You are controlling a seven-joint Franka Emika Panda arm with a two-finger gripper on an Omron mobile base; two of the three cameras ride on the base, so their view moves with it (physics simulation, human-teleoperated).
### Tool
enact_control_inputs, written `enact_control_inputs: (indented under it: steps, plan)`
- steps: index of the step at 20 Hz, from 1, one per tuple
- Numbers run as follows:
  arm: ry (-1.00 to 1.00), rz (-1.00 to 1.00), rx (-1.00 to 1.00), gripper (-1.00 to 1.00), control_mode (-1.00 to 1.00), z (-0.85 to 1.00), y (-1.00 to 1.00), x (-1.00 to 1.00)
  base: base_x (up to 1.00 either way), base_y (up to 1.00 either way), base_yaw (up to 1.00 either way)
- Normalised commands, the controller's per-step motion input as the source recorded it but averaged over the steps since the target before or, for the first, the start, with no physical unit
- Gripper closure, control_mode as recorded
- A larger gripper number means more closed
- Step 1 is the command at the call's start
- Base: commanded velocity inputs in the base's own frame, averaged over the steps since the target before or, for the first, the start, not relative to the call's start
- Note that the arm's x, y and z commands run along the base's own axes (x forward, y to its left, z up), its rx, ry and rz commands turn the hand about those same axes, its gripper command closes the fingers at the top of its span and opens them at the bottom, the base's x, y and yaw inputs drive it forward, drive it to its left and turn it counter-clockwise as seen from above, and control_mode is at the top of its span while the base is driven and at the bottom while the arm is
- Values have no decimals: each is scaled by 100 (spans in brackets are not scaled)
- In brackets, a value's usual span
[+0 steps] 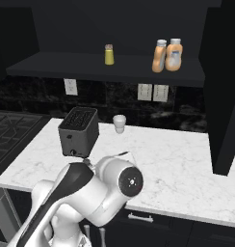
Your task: Put the shaker and condiment bottle from the counter next to their counterparts in the cabinet.
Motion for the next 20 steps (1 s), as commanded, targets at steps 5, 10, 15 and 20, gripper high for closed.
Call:
enact_control_inputs:
  steps: [5, 10, 15, 20]
  plan:
    - [0, 7, 0, -100, -100, -29, 8, 2, 0, 0, 0]
    - [0, 6, -1, -100, -100, -20, 13, 19, 0, 0, 0]
    - [3, 9, -1, -100, -100, -10, 13, 32, 0, 0, 0]
    - [9, 12, -1, -100, -100, -30, 10, 17, 0, 0, 0]
